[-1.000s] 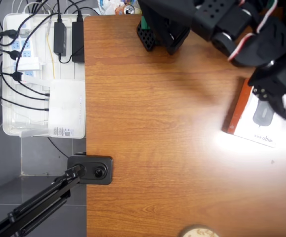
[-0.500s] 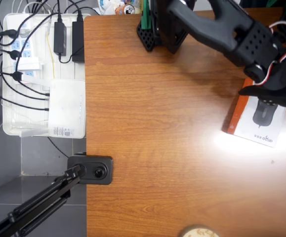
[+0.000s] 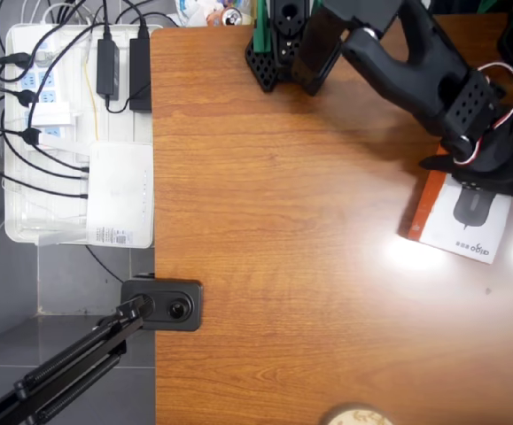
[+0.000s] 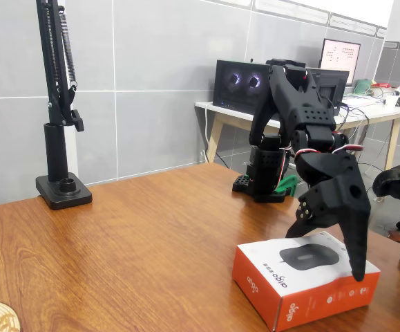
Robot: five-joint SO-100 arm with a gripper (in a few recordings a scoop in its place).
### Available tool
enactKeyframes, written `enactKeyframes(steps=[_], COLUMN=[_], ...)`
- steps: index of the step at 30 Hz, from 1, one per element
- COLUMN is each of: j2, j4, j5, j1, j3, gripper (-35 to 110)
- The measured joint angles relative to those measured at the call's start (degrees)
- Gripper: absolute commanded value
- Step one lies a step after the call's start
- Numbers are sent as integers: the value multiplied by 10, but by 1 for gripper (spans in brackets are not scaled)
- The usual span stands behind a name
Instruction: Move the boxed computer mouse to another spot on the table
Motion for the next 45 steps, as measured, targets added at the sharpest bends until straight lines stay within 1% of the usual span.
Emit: enactKeyframes(steps=[6,13,15,16,17,18,20,21,22,25,31,36,37,39,41,42,43,45], j2=[-3,-18,-18,-19,-18,-15,6,15,19,10,19,55,68,84,87,81,67,22], j4=[-3,-33,-46,-50,-51,-50,-29,-8,17,31,125,163,171,202,255,284,311,353], j5=[1,15,21,23,26,34,31,21,9,5,6,0,-4,-6,-6,-4,4,17], j1=[-1,11,11,11,11,11,14,16,20,19,18,17,17,13,9,8,9,10], j3=[18,34,41,46,49,54,56,54,48,33,-20,-23,-24,-44,-98,-136,-181,-280], gripper=[104,104,97,89,76,59,11,0,0,0,0,0,6,29,63,76,87,102])
